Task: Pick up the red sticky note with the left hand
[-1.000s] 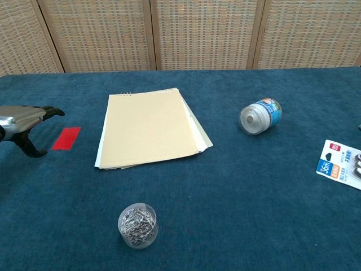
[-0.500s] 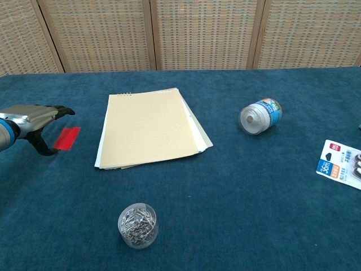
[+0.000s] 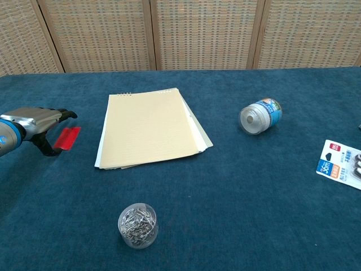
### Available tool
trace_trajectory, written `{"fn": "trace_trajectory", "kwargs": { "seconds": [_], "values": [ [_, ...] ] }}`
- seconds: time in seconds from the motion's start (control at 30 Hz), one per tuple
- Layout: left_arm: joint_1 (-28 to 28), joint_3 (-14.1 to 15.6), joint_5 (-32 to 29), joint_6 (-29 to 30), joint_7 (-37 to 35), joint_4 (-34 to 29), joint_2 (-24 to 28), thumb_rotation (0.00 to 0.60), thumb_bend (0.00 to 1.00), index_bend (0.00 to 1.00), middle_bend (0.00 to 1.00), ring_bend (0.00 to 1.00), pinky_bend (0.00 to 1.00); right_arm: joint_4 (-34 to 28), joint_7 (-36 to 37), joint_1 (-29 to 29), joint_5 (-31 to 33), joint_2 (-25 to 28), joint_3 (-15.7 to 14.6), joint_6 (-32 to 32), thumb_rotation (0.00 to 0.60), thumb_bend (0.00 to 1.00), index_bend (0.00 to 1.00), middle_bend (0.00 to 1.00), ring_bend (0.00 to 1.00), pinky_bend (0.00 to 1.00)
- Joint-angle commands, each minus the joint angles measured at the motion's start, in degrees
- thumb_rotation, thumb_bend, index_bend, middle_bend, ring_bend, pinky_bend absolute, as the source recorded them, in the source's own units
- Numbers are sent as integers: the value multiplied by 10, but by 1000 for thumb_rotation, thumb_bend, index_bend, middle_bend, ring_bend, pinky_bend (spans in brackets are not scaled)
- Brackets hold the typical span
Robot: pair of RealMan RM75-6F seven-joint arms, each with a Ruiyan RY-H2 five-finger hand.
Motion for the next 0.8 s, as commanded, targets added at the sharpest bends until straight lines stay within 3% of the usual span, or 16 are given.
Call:
{"fn": "trace_trajectory", "kwargs": {
  "seconds": [0.03, 0.5, 0.8],
  "values": [
    [-3, 2, 7, -1, -5, 16, -9, 600, 356, 0, 0, 0, 0, 0, -1, 0, 0, 0, 0, 0, 600, 53, 0, 0, 0, 0],
    [-8, -9, 40, 17, -36, 54, -28, 600, 362, 0, 0, 0, 0, 0, 0, 0, 0, 0, 0, 0, 600, 53, 0, 0, 0, 0],
    [-7, -15, 59, 31, -45, 35, -16, 600, 362, 0, 0, 0, 0, -1, -2, 0, -1, 0, -1, -1, 600, 53, 0, 0, 0, 0]
  ]
}}
